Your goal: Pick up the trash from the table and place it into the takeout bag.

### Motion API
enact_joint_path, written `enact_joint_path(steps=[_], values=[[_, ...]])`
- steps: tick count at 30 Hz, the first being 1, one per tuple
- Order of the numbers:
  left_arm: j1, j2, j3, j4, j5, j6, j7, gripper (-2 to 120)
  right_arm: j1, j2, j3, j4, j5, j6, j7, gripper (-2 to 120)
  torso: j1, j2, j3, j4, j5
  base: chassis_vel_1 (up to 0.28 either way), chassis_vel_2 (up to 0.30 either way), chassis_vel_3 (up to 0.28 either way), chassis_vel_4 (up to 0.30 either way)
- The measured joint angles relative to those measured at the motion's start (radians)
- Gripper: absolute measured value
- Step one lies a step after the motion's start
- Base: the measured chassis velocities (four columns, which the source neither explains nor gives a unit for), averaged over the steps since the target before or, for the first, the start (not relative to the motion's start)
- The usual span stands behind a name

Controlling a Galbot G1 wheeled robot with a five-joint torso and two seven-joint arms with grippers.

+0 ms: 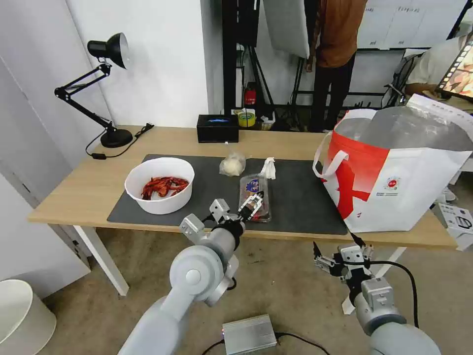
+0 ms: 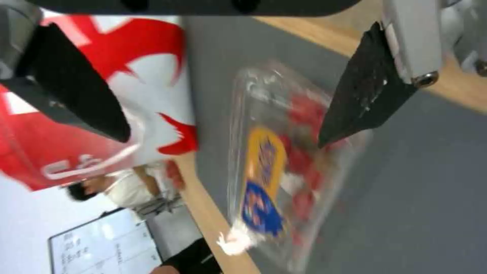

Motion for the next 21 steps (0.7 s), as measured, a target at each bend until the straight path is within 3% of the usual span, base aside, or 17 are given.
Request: enact_joint_path(steps=[8, 11, 12, 15, 16, 20, 21], values=[[-0.084, 0.112, 0.04, 0.03, 0.126, 0.042, 0.04, 75, -0.007, -0.001, 0.011, 0.01, 0.003, 0.001, 0.0, 100, 0.0, 0.0, 0.0, 0.0, -0.0001, 0.0, 0.0, 0.0, 0.0], [-0.162, 0.198, 0.092, 0.063, 0.245, 0.065, 0.102, 58, -0.014, -0.001, 0.019, 0.016, 0.003, 0.001, 0.001, 100, 0.0, 0.0, 0.0, -0.0001, -0.0001, 0.0, 0.0, 0.0, 0.0], [-0.162, 0.198, 0.092, 0.063, 0.245, 0.065, 0.102, 58, -0.014, -0.001, 0.019, 0.016, 0.003, 0.001, 0.001, 100, 0.0, 0.0, 0.0, -0.0001, -0.0001, 0.0, 0.0, 0.0, 0.0], [-0.213, 0.29, 0.162, 0.075, 0.353, 0.07, 0.202, 45, -0.015, -0.001, 0.02, 0.017, 0.003, 0.001, 0.001, 100, 0.0, 0.0, 0.0, 0.0, -0.0001, 0.0, 0.0, 0.0, 0.0], [-0.213, 0.29, 0.162, 0.075, 0.353, 0.07, 0.202, 45, -0.015, -0.001, 0.02, 0.017, 0.003, 0.001, 0.001, 100, 0.0, 0.0, 0.0, 0.0, -0.0001, 0.0, 0.0, 0.0, 0.0], [-0.236, 0.348, 0.235, 0.088, 0.434, 0.077, 0.319, 26, -0.015, -0.001, 0.02, 0.019, 0.004, 0.002, 0.001, 100, 0.0, 0.0, 0.0, 0.0001, -0.0001, 0.0, 0.0, 0.0, 0.0], [-0.236, 0.348, 0.235, 0.088, 0.434, 0.077, 0.319, 26, -0.015, -0.001, 0.02, 0.019, 0.004, 0.002, 0.001, 100, 0.0, 0.0, 0.0, 0.0001, -0.0001, 0.0, 0.0, 0.0, 0.0]])
